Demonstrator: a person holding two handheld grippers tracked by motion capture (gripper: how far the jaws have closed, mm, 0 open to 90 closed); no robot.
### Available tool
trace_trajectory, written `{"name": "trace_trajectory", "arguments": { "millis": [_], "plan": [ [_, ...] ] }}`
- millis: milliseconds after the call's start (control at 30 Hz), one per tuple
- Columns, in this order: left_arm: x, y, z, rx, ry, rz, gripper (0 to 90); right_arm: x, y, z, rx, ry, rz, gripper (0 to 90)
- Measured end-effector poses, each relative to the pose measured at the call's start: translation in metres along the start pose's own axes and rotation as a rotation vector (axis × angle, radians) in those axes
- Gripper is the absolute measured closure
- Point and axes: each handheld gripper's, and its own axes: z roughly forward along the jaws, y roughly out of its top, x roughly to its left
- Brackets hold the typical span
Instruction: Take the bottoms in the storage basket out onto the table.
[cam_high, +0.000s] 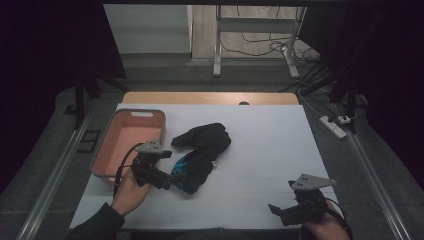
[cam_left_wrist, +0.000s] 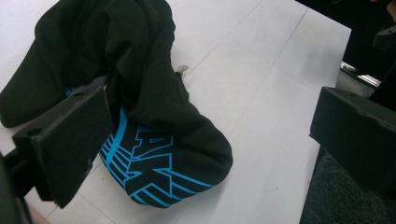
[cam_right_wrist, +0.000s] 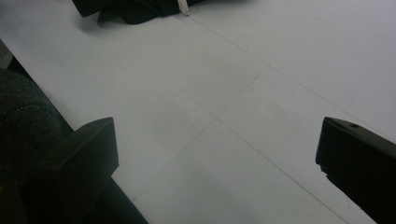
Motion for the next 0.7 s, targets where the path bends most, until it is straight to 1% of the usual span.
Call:
{"name": "trace_trajectory", "arguments": {
  "millis": [233, 300, 500, 700],
  "plan": [
    [-0.002, -0.004, -0.005, 0.000, 0.016, -0.007, 0.0, 0.000, 0.000, 0.000, 0.000, 0.000, 0.001, 0.0],
    [-0.003, -0.005, -0.006, -0.004, 0.010, -0.004, 0.0, 0.000, 0.000, 0.000, 0.000, 0.000, 0.001, 0.0],
    [-0.005, -0.008, -0.010, 0.008, 0.026, -0.004, 0.0, 0.000, 0.000, 0.000, 0.001, -0.001, 0.000, 0.0],
    [-0.007, -0.012, -0.014, 0.007, 0.029, -0.004, 0.0, 0.000, 0.000, 0.000, 0.001, -0.001, 0.000, 0.0]
  ]
}}
